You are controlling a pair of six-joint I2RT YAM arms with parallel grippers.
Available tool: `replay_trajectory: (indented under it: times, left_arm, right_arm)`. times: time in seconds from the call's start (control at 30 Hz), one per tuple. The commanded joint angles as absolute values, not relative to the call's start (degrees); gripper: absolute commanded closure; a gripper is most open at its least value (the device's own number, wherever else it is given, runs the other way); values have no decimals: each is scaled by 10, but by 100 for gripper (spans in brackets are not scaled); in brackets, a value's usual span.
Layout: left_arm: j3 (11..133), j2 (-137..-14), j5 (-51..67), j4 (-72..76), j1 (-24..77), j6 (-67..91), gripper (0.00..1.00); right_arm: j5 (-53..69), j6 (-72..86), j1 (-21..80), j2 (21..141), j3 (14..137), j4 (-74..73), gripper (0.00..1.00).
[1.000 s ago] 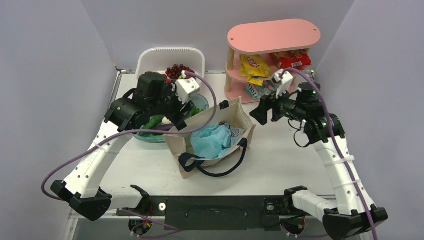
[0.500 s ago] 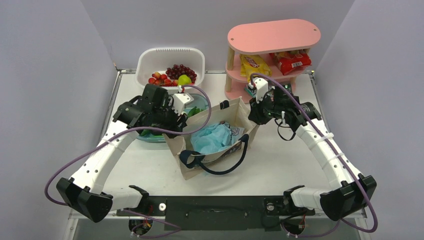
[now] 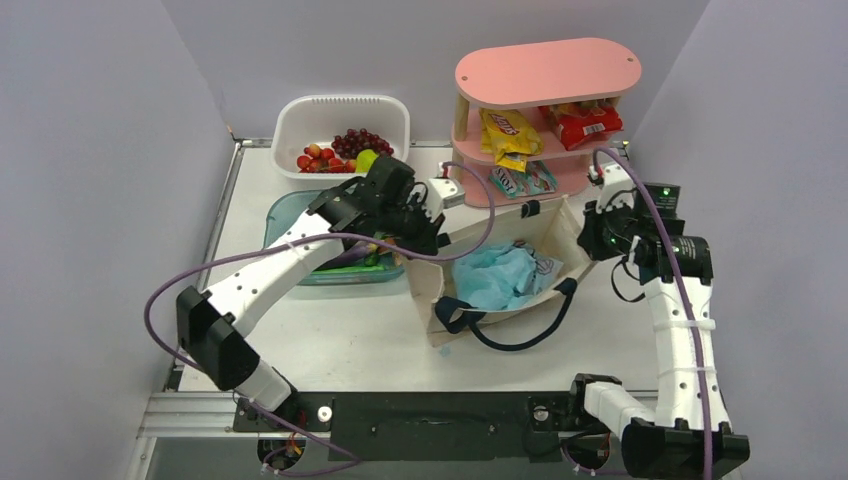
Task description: Untie the knot of the grocery bags and take out the mixed food
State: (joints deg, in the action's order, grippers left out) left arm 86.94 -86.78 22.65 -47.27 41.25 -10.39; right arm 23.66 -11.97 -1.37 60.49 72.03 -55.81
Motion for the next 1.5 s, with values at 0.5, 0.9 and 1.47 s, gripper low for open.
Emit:
replay_trajectory:
  times: [0.5,0.9,1.47]
  left_arm:
    - [1115,-1075,212,-285,361,-47,77]
    - [1217,-1024,355,-494,244,-17,52]
    - [1029,-892,356,-610,-116,55,49]
  right_arm:
    - [293,-67,-121,622,705,-534,91]
    - [350,-57,-134,618,837,-522,22]
    - [344,-77,-254,699,876,-581,15]
